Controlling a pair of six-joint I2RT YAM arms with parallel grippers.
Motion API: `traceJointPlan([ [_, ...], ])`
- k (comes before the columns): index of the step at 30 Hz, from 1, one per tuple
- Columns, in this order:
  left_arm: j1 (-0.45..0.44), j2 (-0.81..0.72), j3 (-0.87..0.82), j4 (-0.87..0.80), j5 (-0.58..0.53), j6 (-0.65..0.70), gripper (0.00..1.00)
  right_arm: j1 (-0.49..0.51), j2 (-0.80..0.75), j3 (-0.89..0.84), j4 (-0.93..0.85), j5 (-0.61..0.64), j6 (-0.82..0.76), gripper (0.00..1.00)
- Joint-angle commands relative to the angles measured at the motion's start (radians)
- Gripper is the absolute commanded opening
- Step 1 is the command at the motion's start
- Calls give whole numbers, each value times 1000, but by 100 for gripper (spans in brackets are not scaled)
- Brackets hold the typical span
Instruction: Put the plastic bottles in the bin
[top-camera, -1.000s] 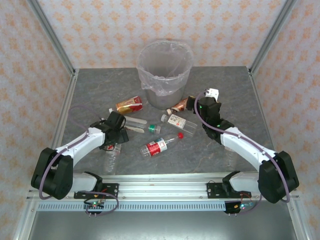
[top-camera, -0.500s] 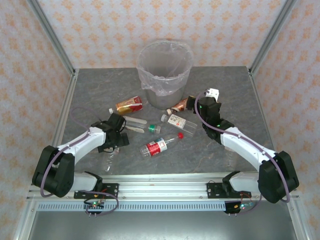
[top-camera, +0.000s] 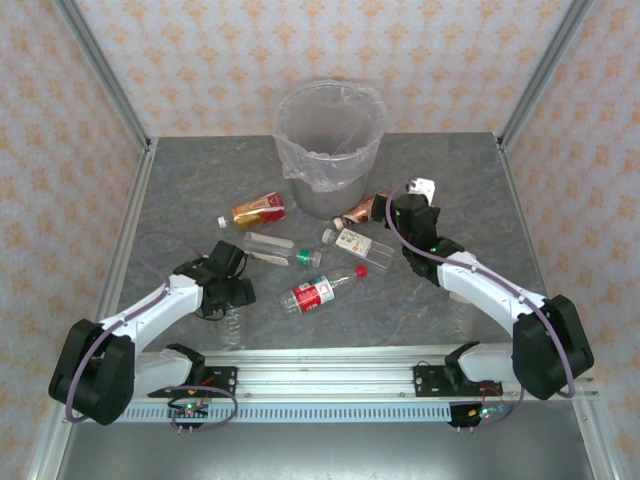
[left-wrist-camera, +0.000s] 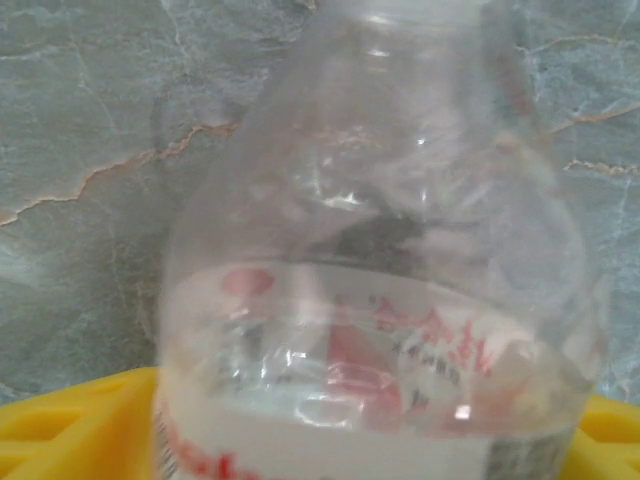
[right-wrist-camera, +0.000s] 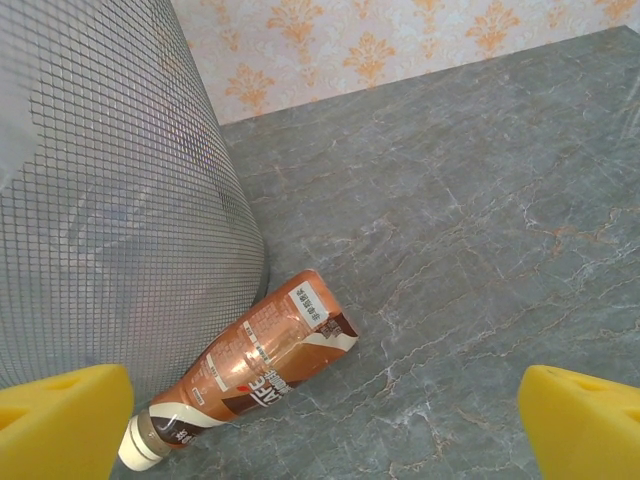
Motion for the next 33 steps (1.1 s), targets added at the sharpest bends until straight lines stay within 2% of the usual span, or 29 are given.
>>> traceJointPlan([
  [1,-5,53,19,20,-17,11,78,-1,2,43,6,-5,17,99],
  [6,-5,95,43,20,-27,22,69,0,-13,37,9,-11,18,99],
  [12,-5,66,63,6,-57,12,62,0,-29,27,33,-73,1,99],
  [24,-5,-102,145,-47,-165,-23,58,0,-37,47,-14,-40,-31,99],
  [30,-5,-205,161,25,-252,-52,57,-1,-83,-6,89,-69,-45,99],
  [33,-5,-234,183,88,-260,-58,57,-1,-95,-16,119,-75,-61,99],
])
